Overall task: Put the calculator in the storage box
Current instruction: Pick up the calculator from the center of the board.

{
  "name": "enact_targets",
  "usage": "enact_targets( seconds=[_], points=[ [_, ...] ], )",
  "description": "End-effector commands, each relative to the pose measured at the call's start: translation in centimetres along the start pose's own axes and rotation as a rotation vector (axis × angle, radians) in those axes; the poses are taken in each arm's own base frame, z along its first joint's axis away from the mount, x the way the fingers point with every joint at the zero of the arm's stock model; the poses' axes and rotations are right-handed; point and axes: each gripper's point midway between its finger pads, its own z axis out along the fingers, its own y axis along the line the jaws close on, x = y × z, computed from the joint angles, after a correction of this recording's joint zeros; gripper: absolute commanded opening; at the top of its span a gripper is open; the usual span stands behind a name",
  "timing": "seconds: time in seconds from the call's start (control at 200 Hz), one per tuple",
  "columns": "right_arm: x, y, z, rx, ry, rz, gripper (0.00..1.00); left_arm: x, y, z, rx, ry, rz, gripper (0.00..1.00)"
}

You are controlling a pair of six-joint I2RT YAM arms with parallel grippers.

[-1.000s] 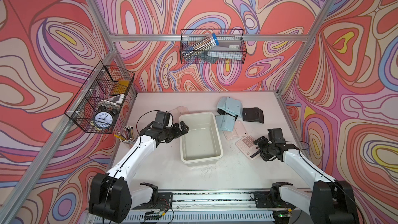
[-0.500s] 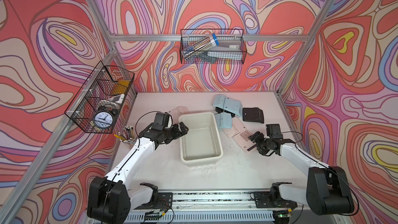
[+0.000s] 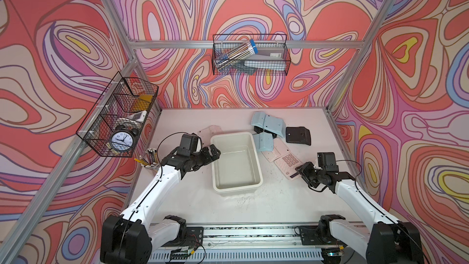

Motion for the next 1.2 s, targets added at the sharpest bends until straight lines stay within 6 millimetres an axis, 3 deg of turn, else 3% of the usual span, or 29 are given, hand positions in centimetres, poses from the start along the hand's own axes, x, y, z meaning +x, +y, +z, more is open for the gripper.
enact_targets(
  seconds=[0.0,0.09,0.406,0.731,0.951,1.197],
  points=[
    [0.5,-0.3,0.4,-0.011,0.023,0.005,0.43,0.3,0.4,-0.3,-0.017,0.0,-0.004,0.99],
    [0.6,-0.6,0.6,-0.002,0.022,0.008,0.37,0.3,0.4,-0.4,-0.018,-0.003,-0.005,0.99],
    [1.0,-1.4,1.5,-0.001,0.029,0.035,0.31,0.3,0.6,-1.0,-0.032,-0.018,-0.003,0.99],
    [0.3,-0.9,-0.1,-0.004,-0.032,0.022,0.02,-0.4,1.0,-3.0,-0.046,-0.107,0.005,0.99],
    [-0.6,1.4,-2.7,-0.059,-0.074,-0.027,0.0,-0.3,1.0,-3.2,-0.051,-0.11,0.008,0.99],
    [-1.6,6.6,-6.9,-0.209,-0.103,-0.14,0.0,0.1,0.5,-2.2,-0.025,-0.057,0.02,0.99]
  ],
)
